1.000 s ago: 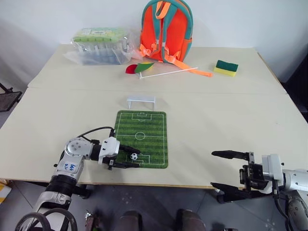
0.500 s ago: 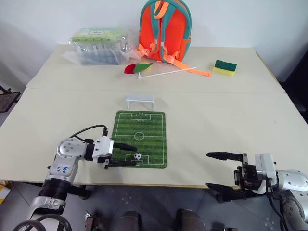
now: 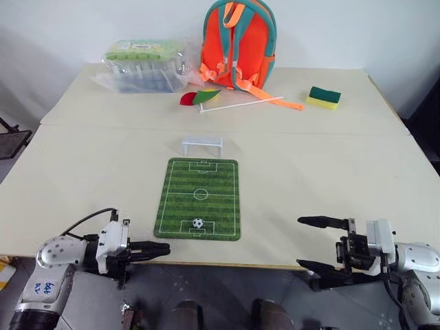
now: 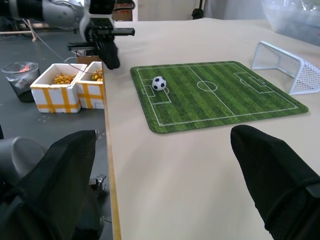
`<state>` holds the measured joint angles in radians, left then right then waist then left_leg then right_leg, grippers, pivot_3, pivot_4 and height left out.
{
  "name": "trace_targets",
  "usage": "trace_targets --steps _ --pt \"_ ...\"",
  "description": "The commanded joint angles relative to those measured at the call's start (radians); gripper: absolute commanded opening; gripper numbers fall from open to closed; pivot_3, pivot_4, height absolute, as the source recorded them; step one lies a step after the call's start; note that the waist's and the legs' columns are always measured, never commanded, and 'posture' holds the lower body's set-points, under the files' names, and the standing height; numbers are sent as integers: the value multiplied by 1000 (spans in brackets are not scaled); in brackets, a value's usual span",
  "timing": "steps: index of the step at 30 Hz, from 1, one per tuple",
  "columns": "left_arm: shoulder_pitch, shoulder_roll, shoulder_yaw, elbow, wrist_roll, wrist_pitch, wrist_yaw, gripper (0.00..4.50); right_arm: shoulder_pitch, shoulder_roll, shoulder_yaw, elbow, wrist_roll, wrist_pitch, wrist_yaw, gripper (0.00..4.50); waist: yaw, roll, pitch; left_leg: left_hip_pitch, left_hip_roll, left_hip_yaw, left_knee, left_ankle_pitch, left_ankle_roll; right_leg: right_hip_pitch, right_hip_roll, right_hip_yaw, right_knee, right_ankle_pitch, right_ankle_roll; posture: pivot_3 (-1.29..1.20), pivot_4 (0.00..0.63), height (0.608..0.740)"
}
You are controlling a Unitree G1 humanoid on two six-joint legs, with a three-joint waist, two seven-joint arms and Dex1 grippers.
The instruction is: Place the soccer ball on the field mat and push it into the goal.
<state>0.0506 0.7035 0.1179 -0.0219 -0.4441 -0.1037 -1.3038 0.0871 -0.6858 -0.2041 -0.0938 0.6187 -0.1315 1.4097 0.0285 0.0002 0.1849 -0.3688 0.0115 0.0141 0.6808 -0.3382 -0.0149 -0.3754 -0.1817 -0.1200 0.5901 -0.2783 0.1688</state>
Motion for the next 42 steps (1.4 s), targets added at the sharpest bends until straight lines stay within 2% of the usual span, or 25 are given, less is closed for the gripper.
trace_targets --steps 1,4,9,15,19,21,25,28,32,36,42 --pt "5 -38 -34 -80 -11 10 37 26 1 5 -32 15 9 -34 16 4500 -2 0 0 0 0 0 0 0 0 0 0 0 0 0 0 0 150 740" --pt "-17 -60 -82 -96 9 60 67 26 6 3 -36 28 8 -50 19 4500 -4 1 0 0 0 0 0 0 0 0 0 0 0 0 0 0 150 740" --pt "-90 -108 -135 -40 54 41 109 26 2 15 -46 23 11 -86 1 4500 -3 1 0 0 0 1 0 0 0 0 1 0 0 0 0 0 150 740" --pt "-189 -158 -171 67 94 23 127 26 38 20 -51 -9 6 -86 -22 4500 -3 1 0 0 0 1 0 0 0 0 1 0 0 0 0 0 150 740" --pt "-320 -206 -202 200 148 -16 142 26 93 41 -56 -63 0 -81 -72 4500 4 2 -1 0 0 1 1 0 0 0 1 0 0 0 0 0 150 740" --pt "-415 -228 -208 325 191 -83 151 26 111 59 -62 -83 -14 -84 -115 4500 3 1 -1 0 0 1 1 0 0 0 1 0 0 0 0 0 150 740" --pt "-594 -283 -176 504 189 -140 178 26 141 143 -58 -157 -30 -69 -265 4500 0 1 -1 0 0 1 1 0 0 0 1 0 0 0 0 0 150 740" --pt "-674 -283 -144 593 195 -192 205 26 123 242 -55 -198 -76 -61 -444 4500 -7 1 -1 0 0 2 1 0 0 0 1 1 0 0 0 0 150 740" --pt "-645 -247 -105 563 160 -189 173 26 99 296 -53 -211 -112 -58 -561 4500 -17 2 -1 1 0 3 0 0 0 -1 1 1 0 0 0 0 150 740" --pt "-465 -162 -25 371 66 -88 149 26 89 269 -56 -176 -134 -98 -538 4500 -28 2 -1 0 1 3 -1 0 0 -1 1 2 0 0 0 0 150 740" --pt "-205 -80 180 150 -31 91 311 26 37 223 -88 -99 -120 -133 -501 4500 -27 2 0 1 1 2 0 -1 0 -1 1 3 0 0 0 0 150 740"
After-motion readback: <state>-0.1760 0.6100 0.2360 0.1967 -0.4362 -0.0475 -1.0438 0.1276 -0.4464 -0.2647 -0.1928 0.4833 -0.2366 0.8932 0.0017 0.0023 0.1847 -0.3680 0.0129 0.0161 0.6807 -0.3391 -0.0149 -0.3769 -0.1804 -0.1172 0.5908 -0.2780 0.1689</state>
